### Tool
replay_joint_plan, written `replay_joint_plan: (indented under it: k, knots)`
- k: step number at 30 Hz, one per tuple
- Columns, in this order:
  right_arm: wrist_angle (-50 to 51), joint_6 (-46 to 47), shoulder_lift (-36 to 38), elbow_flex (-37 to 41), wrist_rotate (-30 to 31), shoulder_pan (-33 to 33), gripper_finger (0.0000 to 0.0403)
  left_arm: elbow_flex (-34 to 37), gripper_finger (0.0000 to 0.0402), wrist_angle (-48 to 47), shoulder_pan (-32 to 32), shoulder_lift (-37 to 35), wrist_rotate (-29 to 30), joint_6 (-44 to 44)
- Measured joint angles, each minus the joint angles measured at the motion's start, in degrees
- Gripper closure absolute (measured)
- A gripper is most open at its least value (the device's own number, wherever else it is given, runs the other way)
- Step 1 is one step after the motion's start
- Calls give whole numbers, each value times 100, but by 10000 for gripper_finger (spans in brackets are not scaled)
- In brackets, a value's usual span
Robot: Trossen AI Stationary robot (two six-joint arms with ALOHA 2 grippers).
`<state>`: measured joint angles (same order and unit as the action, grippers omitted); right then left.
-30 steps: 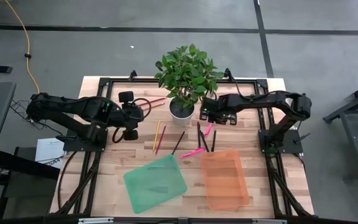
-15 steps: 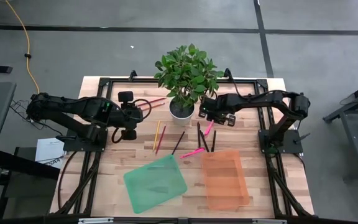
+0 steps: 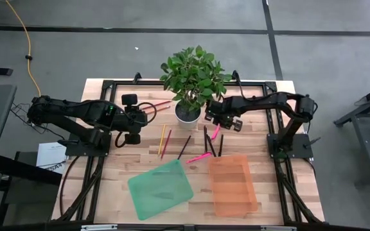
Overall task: Sort pens & pencils
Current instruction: Put the top right pink pen into the green bin
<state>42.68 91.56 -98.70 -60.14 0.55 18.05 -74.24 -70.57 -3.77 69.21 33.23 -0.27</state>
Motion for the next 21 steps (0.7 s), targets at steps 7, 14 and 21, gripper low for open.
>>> replay_joint_plan:
  k: [7, 14, 21]
  knots:
    - [-9, 102, 0, 0, -10, 108, 307, 0, 268, 0, 0, 0, 0, 0]
    - [19, 234, 0, 0, -12, 163, 307, 0, 268, 0, 0, 0, 0, 0]
    - [32, 277, -16, 0, -92, 229, 307, 0, 268, 0, 0, 0, 0, 0]
